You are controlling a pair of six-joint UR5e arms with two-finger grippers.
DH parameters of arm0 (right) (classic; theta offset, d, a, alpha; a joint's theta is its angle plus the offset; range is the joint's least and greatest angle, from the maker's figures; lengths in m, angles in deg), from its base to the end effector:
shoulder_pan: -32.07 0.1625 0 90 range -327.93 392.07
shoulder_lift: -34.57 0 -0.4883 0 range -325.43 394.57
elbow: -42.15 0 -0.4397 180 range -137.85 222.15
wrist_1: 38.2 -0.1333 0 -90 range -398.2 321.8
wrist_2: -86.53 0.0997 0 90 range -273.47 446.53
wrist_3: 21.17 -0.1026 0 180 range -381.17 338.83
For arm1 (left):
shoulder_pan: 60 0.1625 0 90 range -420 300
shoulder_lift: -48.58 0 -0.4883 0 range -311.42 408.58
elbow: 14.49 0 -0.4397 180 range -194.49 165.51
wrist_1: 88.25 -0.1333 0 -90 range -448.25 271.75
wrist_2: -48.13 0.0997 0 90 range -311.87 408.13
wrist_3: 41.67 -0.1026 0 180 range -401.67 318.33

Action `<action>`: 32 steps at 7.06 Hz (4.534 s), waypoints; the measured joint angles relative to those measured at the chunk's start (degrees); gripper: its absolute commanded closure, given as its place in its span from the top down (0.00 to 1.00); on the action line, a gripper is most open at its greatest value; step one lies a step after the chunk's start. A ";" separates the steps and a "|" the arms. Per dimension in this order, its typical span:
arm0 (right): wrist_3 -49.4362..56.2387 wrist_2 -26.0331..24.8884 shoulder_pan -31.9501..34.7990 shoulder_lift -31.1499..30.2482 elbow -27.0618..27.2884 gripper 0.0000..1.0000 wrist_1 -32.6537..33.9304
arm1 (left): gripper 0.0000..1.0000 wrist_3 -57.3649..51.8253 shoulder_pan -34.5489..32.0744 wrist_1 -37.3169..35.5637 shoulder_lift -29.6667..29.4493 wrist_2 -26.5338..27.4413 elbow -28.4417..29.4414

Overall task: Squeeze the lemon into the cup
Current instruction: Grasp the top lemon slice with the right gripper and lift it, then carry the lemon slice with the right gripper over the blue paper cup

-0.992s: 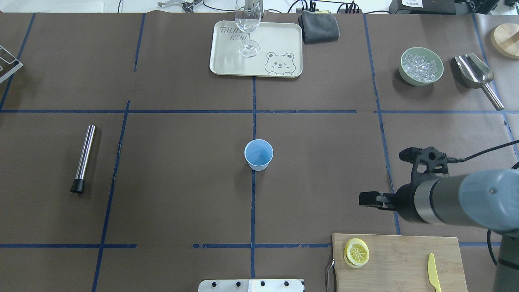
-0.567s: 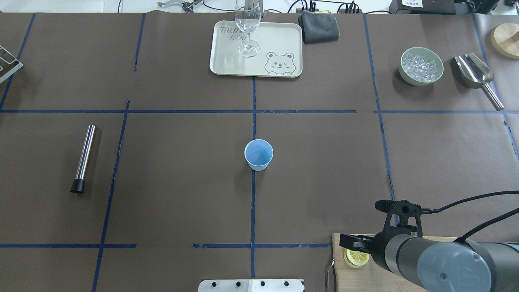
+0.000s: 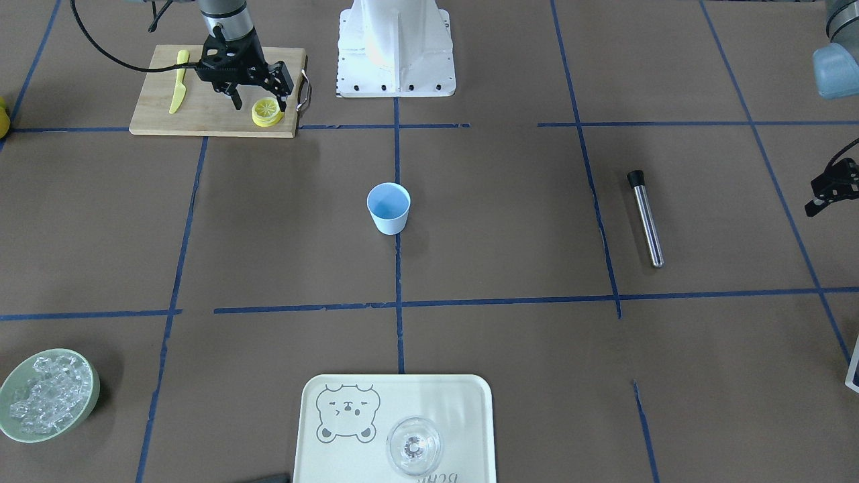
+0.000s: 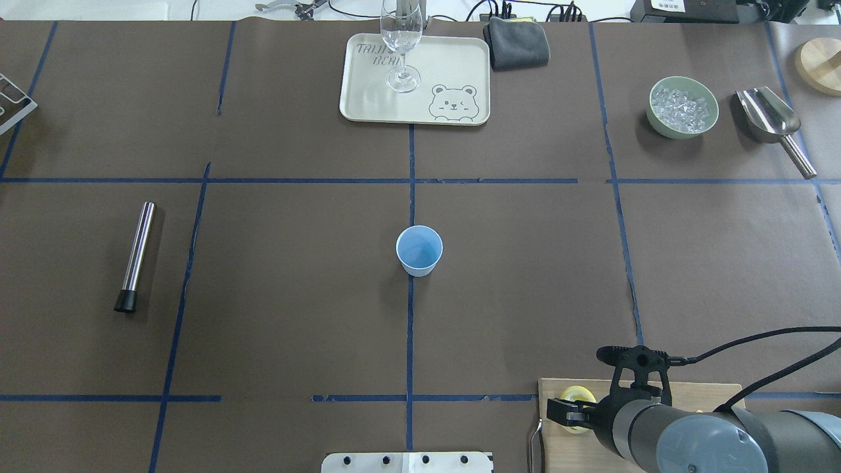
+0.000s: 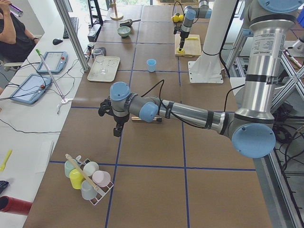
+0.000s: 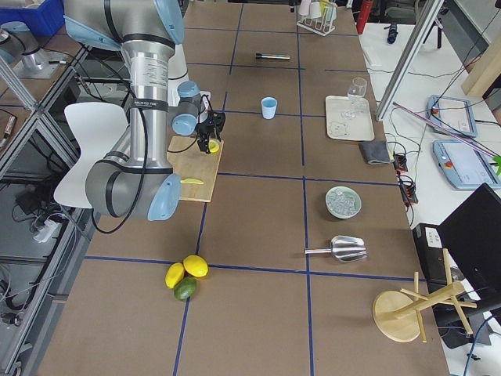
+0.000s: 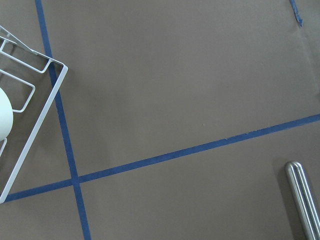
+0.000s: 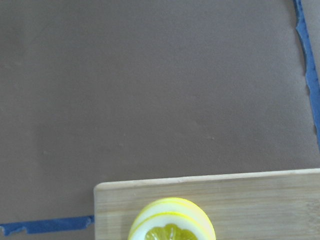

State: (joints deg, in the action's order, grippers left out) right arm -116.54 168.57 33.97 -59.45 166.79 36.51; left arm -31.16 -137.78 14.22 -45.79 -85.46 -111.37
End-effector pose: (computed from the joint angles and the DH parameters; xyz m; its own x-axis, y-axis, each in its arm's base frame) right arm -0.4814 -0.1636 0.4247 0.6800 0.1153 0.7241 -0.1967 0.9800 0.0287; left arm 0.0637 -0.5895 0.5915 0.6736 0.2541 -0.6940 -0.0721 0.9572 0.2804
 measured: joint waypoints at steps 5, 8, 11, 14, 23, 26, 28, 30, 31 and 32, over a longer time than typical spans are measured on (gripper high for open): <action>0.08 0.23 -1.32 0.22 -0.97 0.73 0.00 | 1.00 0.03 0.00 0.01 -0.11 0.00 -0.15; 0.11 0.71 -1.13 0.31 -0.61 0.40 -0.01 | 1.00 -0.03 0.00 -0.01 -0.12 0.02 -0.21; 0.17 0.90 -0.94 0.19 -0.24 0.39 0.01 | 1.00 0.00 -0.02 0.01 -0.11 0.00 -0.16; 0.14 0.85 -0.61 -0.37 1.72 0.40 0.10 | 1.00 0.03 0.00 -0.01 -0.12 0.00 -0.23; 0.41 6.91 6.24 -1.17 7.79 0.43 0.95 | 1.00 0.12 0.00 -0.04 -0.36 0.00 -0.37; 0.71 11.82 12.26 0.99 8.18 0.43 1.02 | 1.00 0.12 0.00 -0.08 -0.61 0.00 -0.29; 1.23 13.60 16.51 6.62 7.61 0.43 2.99 | 1.00 0.12 -0.02 -0.08 -0.64 0.00 -0.29; 3.88 15.18 20.61 20.65 4.98 0.43 15.81 | 1.00 0.12 -0.02 -0.08 -0.64 0.00 -0.24; 5.39 15.20 21.80 27.69 1.84 0.43 21.08 | 1.00 0.10 -0.01 -0.06 -0.64 0.00 -0.14; 6.53 15.07 22.80 33.10 -1.99 0.42 23.42 | 1.00 0.06 -0.02 -0.02 -0.64 0.00 -0.01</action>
State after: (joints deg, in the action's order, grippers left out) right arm -110.01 183.63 56.77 -26.35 164.79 59.93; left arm -31.10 -137.80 14.20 -46.43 -85.46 -111.37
